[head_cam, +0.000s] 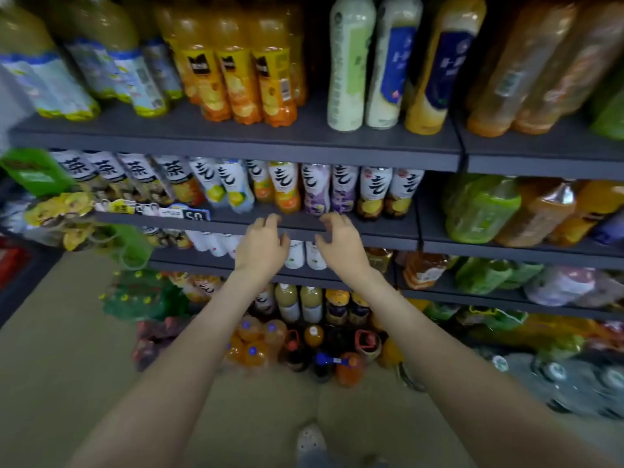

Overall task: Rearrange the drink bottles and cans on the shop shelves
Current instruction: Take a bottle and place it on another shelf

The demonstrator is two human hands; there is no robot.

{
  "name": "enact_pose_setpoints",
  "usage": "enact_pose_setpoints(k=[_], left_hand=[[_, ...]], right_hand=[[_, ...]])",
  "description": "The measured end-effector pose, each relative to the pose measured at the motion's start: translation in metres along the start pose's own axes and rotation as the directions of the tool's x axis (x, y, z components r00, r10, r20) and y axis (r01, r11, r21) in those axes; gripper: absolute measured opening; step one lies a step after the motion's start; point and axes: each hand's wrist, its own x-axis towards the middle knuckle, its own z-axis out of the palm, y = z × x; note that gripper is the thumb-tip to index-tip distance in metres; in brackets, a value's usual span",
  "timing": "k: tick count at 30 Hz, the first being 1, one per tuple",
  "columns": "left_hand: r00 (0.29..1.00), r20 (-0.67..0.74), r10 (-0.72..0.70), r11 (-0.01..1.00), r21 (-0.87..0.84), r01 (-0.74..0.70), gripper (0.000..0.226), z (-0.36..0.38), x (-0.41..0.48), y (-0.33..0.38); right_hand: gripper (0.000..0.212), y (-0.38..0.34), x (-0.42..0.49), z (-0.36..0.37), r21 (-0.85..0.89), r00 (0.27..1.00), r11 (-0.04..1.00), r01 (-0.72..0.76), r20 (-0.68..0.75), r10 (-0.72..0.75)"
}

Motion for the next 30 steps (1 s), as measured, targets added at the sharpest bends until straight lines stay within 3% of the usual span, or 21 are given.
enact_pose_setpoints(k=[10, 20, 30], left_hand=[[0.957, 0.155, 0.244, 0.970, -0.052, -0.238, 0.039, 0.072, -0.016, 0.164], [0.930, 0.179, 0.322, 0.947, -0.082, -0.312, 0.042, 0.140, -0.038, 0.358], [0.896, 0.201, 0.396, 0.918, -0.084, -0.387, 0.041, 0.186, -0.024, 0.435]], right_hand=[[0.036, 0.127, -0.042, -0.119, -0.058, 0.958, 0.972, -0.228, -0.191, 0.214], [0.034, 0.265, -0.080, -0.268, -0.074, 0.924, 0.948, -0.311, -0.257, 0.283], [0.035, 0.350, -0.089, -0.338, 0.065, 0.819, 0.876, -0.477, -0.327, 0.471]])
